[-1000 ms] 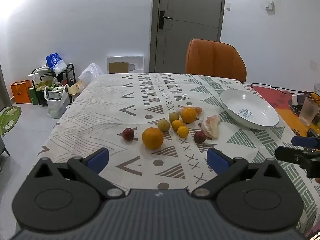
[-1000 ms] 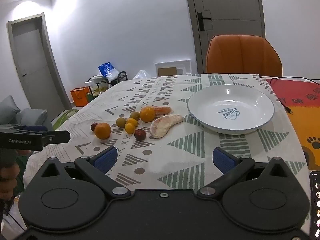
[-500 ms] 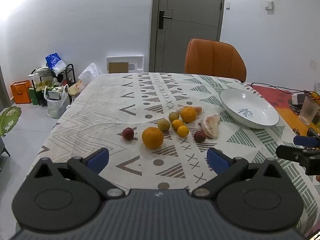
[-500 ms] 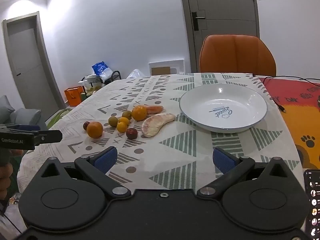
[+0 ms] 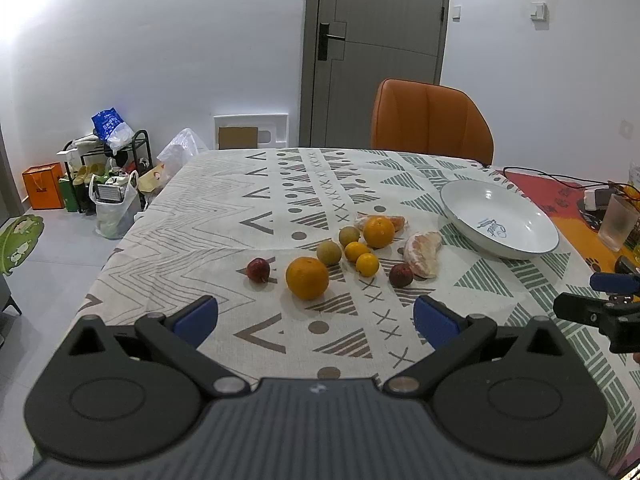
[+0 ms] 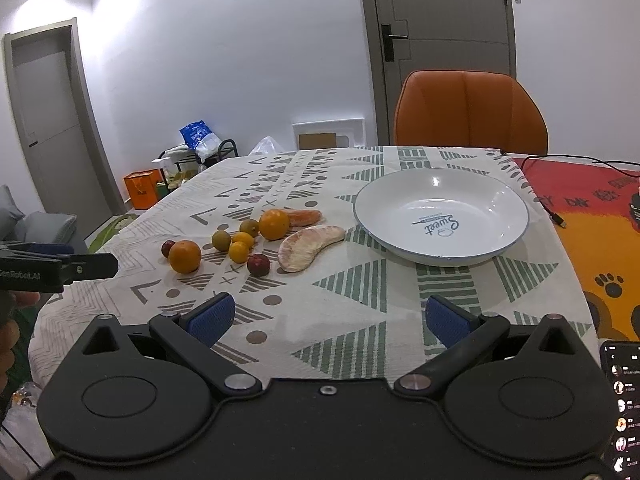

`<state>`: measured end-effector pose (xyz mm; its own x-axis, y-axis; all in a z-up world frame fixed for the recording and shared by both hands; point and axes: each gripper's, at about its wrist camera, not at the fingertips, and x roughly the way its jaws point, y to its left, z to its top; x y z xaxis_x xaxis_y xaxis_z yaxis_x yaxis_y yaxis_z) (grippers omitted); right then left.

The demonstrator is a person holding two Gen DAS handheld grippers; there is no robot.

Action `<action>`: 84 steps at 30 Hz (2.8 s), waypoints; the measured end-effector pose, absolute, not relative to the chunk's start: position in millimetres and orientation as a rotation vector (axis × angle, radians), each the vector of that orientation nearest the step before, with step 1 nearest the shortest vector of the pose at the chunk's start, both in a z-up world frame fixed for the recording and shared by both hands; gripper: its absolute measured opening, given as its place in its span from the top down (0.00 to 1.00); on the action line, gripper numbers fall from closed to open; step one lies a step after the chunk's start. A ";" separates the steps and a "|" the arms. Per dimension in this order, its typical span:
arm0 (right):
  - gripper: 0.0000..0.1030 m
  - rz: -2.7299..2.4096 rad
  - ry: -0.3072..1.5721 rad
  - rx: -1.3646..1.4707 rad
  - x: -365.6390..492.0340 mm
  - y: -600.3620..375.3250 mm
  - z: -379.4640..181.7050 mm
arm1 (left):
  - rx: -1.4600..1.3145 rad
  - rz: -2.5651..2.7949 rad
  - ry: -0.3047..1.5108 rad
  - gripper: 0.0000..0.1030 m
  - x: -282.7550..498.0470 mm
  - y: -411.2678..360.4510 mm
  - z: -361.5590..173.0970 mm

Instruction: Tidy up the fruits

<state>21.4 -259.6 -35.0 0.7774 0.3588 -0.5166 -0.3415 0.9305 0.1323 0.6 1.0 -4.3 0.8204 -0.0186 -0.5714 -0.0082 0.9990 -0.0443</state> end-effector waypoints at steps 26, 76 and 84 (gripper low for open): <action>0.00 0.377 0.556 0.033 20.3 -259.8 -33.6 | -0.038 -0.006 0.607 0.00 -1.9 1.4 -1.5; 0.02 0.467 0.591 0.132 85.2 -245.4 -60.3 | -0.154 -0.025 0.617 0.08 57.3 27.5 -35.2; 0.07 0.455 0.612 0.126 98.7 -238.8 -65.5 | -0.166 -0.034 0.638 0.16 73.5 28.7 -45.1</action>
